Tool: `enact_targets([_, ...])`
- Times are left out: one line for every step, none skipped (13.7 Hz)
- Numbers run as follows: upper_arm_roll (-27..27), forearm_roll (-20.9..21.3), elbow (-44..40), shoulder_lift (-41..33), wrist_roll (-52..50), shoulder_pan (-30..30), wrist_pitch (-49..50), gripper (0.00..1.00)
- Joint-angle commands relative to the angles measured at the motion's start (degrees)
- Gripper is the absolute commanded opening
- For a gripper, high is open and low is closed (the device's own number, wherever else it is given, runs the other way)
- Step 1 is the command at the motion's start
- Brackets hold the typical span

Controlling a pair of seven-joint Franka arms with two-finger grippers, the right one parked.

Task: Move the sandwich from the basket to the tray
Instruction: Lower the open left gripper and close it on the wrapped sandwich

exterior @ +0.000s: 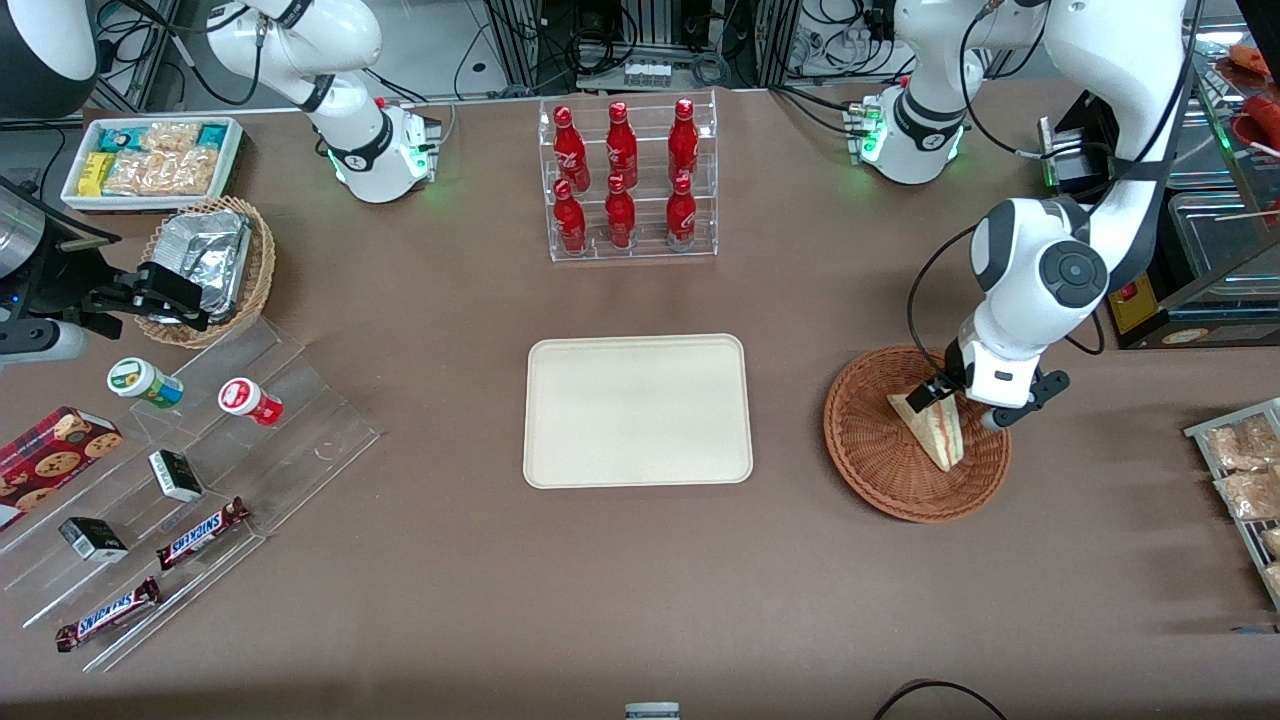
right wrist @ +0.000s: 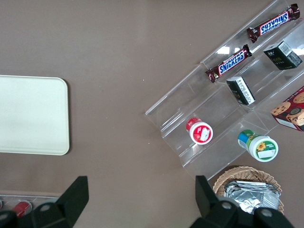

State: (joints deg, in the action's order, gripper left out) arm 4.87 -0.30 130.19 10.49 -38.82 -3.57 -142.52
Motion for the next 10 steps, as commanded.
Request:
enact_targets([-0.12, -0.23, 1.11, 0.32, -0.73, -0.12, -1.62, 0.89])
enact_targets([-0.12, -0.23, 1.55, 0.32, -0.73, -0.12, -2.75, 0.77])
enact_targets([-0.12, -0.23, 2.25, 0.32, -0.73, -0.12, -3.72, 0.58])
enact_targets([-0.38, -0.23, 2.52, 0.32, -0.73, -0.12, -4.34, 0.38])
enact_targets([-0.39, -0.23, 2.53, 0.15, -0.73, -0.12, -4.35, 0.21])
enact_targets([-0.39, -0.23, 2.61, -0.03, -0.73, -0.12, -4.26, 0.01])
enact_targets([-0.39, -0.23, 2.61, -0.12, -0.73, -0.12, -4.26, 0.00])
enact_targets([-0.39, -0.23, 2.61, -0.29, -0.65, -0.12, -4.26, 0.00])
enact_targets([-0.39, -0.23, 2.53, -0.64, -0.47, -0.12, -4.08, 0.00])
enact_targets([-0.39, -0.23, 2.35, -1.43, -0.21, -0.12, -3.73, 0.00])
